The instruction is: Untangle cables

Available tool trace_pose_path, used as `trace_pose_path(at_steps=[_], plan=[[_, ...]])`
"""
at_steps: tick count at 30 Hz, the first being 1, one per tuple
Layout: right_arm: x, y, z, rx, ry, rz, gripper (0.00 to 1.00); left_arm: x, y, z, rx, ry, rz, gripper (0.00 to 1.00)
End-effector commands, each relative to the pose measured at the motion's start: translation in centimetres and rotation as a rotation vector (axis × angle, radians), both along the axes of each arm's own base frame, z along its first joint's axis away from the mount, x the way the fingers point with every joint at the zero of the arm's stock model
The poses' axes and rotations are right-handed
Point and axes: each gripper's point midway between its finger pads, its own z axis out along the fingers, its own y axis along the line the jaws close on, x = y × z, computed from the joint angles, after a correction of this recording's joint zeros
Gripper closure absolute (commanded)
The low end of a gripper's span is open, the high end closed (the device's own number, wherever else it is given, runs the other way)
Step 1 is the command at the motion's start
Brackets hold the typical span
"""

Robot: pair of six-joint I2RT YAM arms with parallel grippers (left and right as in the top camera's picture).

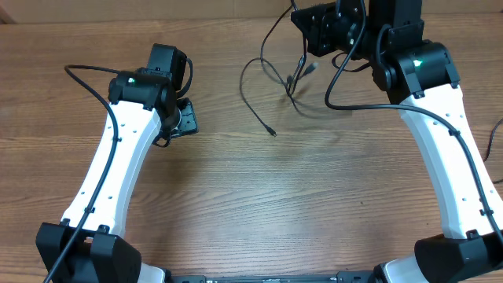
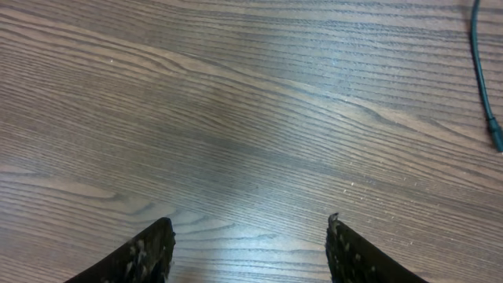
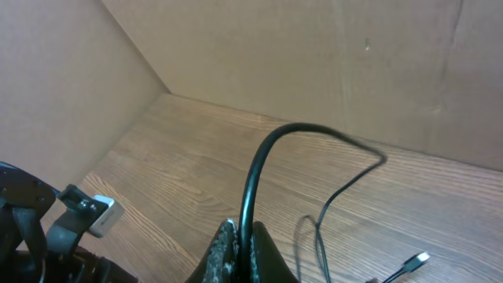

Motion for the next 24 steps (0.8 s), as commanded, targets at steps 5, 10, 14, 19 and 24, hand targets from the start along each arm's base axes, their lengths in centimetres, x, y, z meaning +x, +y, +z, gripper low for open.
trace_pose_path(at_steps=[5,10,14,19,24], plan=[[-0.2,-0.7,7.3,-0.010,-0.210,-0.022,0.96,-0.1,-0.2,0.1,-0.012,-0.009,0.003,0.36],[0.9,-4.1,9.3,-0.078,-0.252,-0.230,0.96,-0.1,-0.2,0.1,-0.012,-0.009,0.003,0.36],[1.1,-5.4,6.9,-0.141,-0.171,-0.291,0.96,0.0,-0.2,0.1,-0.013,-0.013,0.004,0.36],[0.1,-5.3,2.9,-0.230,-0.046,-0.237,0.96,0.2,-0.2,0.2,-0.015,-0.023,0.003,0.36],[1.2,-7.4,5.0,-0.291,-0.153,-0.342,0.96,0.2,-0.4,0.2,-0.024,-0.022,0.001,0.34]])
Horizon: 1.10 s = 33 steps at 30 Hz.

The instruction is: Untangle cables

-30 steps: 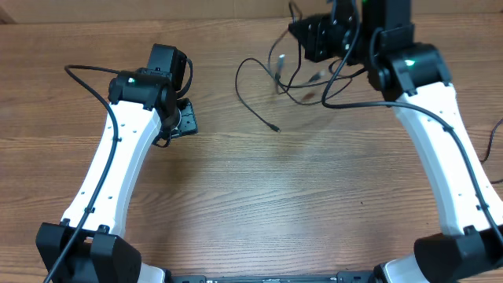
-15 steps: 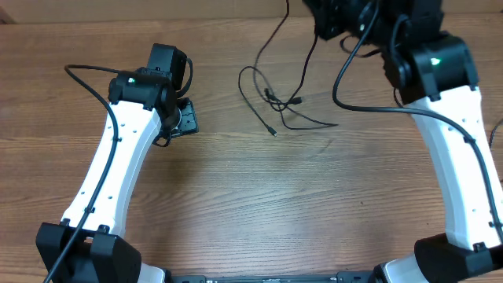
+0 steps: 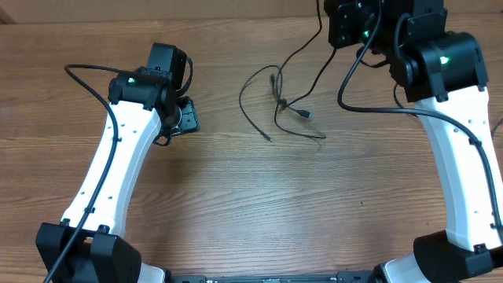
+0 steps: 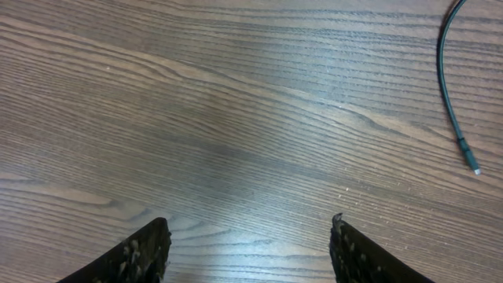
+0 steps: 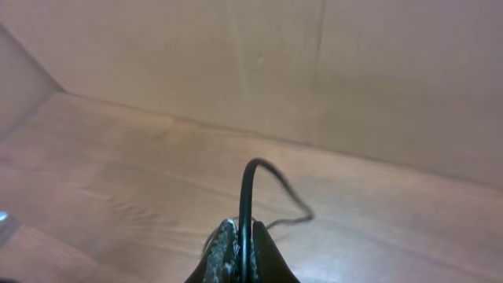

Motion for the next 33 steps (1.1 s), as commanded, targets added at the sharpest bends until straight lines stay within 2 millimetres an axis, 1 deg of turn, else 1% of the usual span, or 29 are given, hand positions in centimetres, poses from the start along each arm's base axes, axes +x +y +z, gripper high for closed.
trace_pose_path(at_steps=[1,3,6,8,10,12,14,16,18,20,22,25,28,31,32,33], plan=[[0.8,-2.2,3.1,-0.041,-0.121,-0.108,0.96,-0.2,-0.2,0.1,-0.017,-0.004,0.002,0.34],[0.5,-1.6,4.8,0.002,-0.172,-0.085,0.96,-0.2,-0.3,0.1,-0.018,-0.004,0.002,0.34],[-0.6,0.4,7.0,0.069,-0.227,0.038,0.96,-0.1,-0.3,0.1,-0.019,-0.006,0.002,0.34],[-1.5,1.7,7.7,0.104,-0.242,0.119,0.96,-0.1,-0.3,0.1,-0.019,-0.008,0.002,0.34],[-2.2,2.6,8.1,0.128,-0.246,0.183,0.96,-0.1,-0.3,0.1,-0.019,-0.008,0.002,0.34],[-2.3,2.8,8.4,0.135,-0.255,0.198,0.96,-0.1,-0.3,0.1,-0.019,-0.011,0.002,0.35],[-1.8,2.0,9.1,0.126,-0.286,0.155,0.96,0.0,-0.3,0.1,-0.020,-0.012,0.002,0.34],[-0.8,-0.3,9.8,0.093,-0.328,0.025,0.96,-0.1,-0.3,0.1,-0.019,-0.010,0.001,0.34],[-0.1,-2.4,10.4,0.071,-0.352,-0.105,0.96,-0.1,-0.3,0.1,-0.020,-0.010,0.002,0.34],[0.1,-3.4,10.4,0.045,-0.358,-0.159,0.96,0.0,-0.3,0.1,-0.020,-0.011,0.002,0.35],[0.2,-4.1,9.6,-0.020,-0.344,-0.181,0.96,0.0,-0.3,0.1,-0.020,-0.011,0.002,0.34],[0.1,-5.6,7.5,-0.140,-0.284,-0.227,0.96,0.0,-0.3,0.1,-0.020,-0.011,0.002,0.34],[-0.6,-6.7,4.1,-0.296,-0.170,-0.221,0.96,0.0,-0.3,0.1,-0.020,-0.011,0.002,0.34],[-2.1,-7.3,0.0,-0.414,-0.014,-0.167,0.93,0.0,-0.3,0.1,-0.020,-0.011,0.002,0.34],[-2.7,-7.6,-1.1,-0.441,0.035,-0.156,0.93,0.0,-0.3,0.1,-0.020,-0.011,0.002,0.34],[-3.1,-8.1,-1.7,-0.458,0.065,-0.166,0.94,0.0,-0.3,0.1,-0.020,-0.011,0.002,0.34]])
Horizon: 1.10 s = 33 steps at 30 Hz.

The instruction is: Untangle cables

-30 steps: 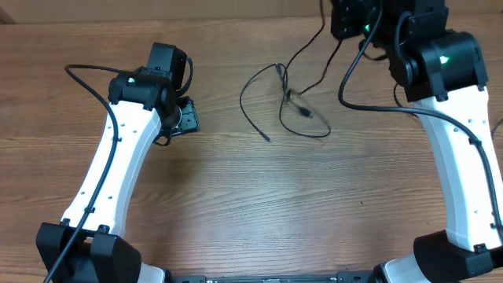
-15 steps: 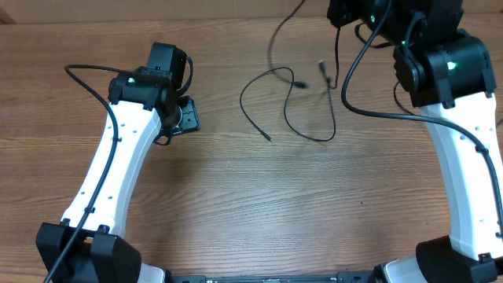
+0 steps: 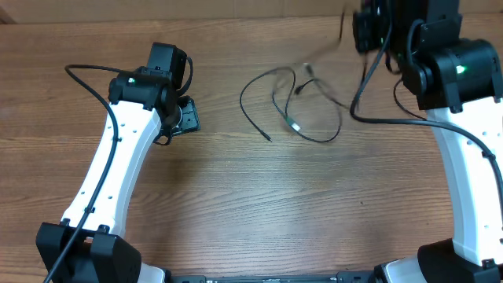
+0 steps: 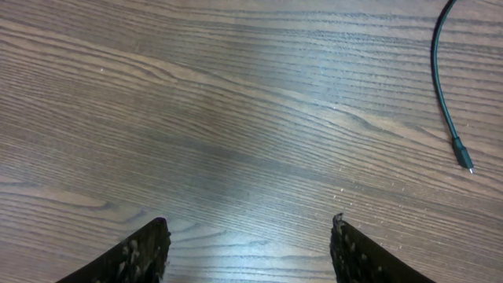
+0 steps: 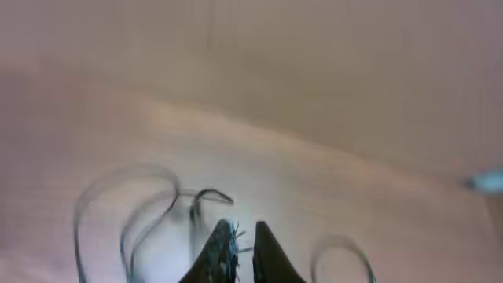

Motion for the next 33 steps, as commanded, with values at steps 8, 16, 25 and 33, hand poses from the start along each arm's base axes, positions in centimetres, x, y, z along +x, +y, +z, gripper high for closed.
trace_pose_path(at_steps=[8,16,25,33], plan=[[0.9,-5.9,4.3,-0.140,-0.175,-0.278,0.96,-0.1,-0.1,0.1,-0.008,-0.009,0.004,0.33],[-0.4,-1.1,-0.5,0.119,0.045,-0.096,0.47,-0.1,-0.1,0.1,-0.008,-0.009,0.004,0.33],[-0.9,0.5,-10.1,0.312,0.381,-0.237,0.28,-0.1,-0.1,0.1,-0.009,-0.008,0.004,0.33],[-0.2,0.6,-18.7,0.400,0.558,-0.465,0.16,-0.2,-0.4,0.1,-0.027,-0.004,-0.001,0.33]])
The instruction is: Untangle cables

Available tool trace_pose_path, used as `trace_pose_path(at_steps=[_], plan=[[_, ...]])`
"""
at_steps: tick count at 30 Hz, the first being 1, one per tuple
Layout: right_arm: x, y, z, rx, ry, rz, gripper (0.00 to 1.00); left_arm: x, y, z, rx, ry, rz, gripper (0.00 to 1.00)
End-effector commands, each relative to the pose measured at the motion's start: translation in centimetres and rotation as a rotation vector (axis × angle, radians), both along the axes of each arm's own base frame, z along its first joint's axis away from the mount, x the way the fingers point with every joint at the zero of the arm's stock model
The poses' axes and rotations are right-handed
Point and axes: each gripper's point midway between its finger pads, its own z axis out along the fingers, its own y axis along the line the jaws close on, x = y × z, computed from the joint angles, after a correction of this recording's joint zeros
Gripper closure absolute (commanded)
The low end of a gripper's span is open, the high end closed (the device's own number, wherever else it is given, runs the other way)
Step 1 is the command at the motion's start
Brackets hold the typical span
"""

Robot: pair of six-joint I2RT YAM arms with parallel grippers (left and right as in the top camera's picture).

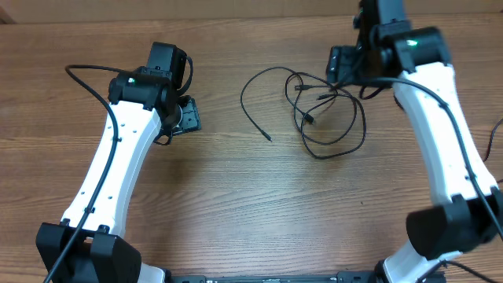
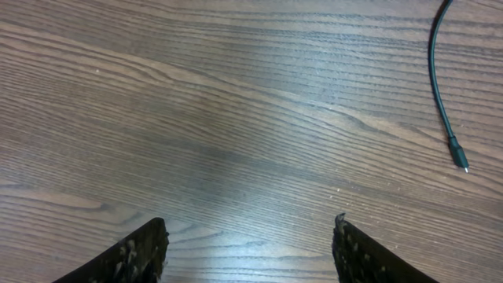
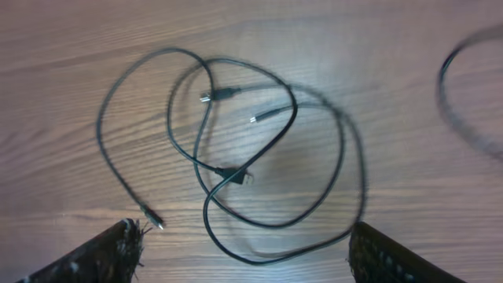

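Thin black cables (image 1: 322,110) lie in overlapping loops on the wooden table, with several plug ends inside the tangle. One long strand curves left and ends in a plug (image 1: 269,138). My right gripper (image 1: 343,69) hangs open over the pile; in the right wrist view the cables (image 3: 259,149) lie between and beyond its spread fingers (image 3: 118,251), none of them gripped. My left gripper (image 1: 187,116) stands open, low over bare wood at the left; its view shows only the loose cable end (image 2: 440,94) at the far right.
A brown cardboard wall runs along the table's back edge (image 1: 236,9). Another dark cable (image 3: 464,86), blurred, arcs at the right of the right wrist view. Each arm's own black supply cable loops beside it.
My right gripper, then nearly shut and raised at the back right with the cables swinging, is now open and lower over the pile. The cables lie flat in wider loops. The left arm is unchanged.
My right gripper was shut on a black cable, held up at the back with the rest dangling. It then stood farther right, still holding it, the tangle dragged along. Then the cables were swinging. Now they rest on the table, let go.
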Motion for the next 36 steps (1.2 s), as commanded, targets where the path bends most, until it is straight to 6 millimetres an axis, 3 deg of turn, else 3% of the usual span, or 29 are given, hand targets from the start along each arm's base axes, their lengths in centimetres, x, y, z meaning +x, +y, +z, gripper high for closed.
trace_pose_path(at_steps=[1,3,6,11,20,25,28,36], plan=[[0.2,0.1,-2.6,0.053,0.053,-0.122,0.13,-0.3,-0.2,0.1,-0.015,-0.001,0.002,0.33],[0.6,0.4,-4.3,0.064,0.059,-0.117,0.00,-0.4,-0.2,0.1,-0.015,0.002,0.002,0.33],[1.0,1.4,-6.3,0.117,0.055,-0.095,0.00,-0.4,-0.2,0.1,-0.013,0.006,0.002,0.33],[1.1,1.4,-8.9,0.119,0.047,-0.097,0.00,-0.5,-0.2,0.1,-0.013,0.006,0.002,0.33],[-0.2,0.8,-15.1,0.186,0.085,-0.339,0.00,-0.5,-0.2,0.0,-0.014,0.006,0.002,0.32],[0.9,1.5,-16.2,0.222,0.012,-0.325,0.08,-0.5,-0.3,0.0,-0.020,0.008,0.000,0.32],[1.2,2.0,-16.4,0.238,-0.016,-0.323,0.25,-0.5,-0.3,0.0,-0.021,0.008,0.000,0.32],[0.3,2.5,-17.4,0.255,0.003,-0.423,0.41,-0.6,-0.3,0.0,-0.020,0.013,0.000,0.33]])
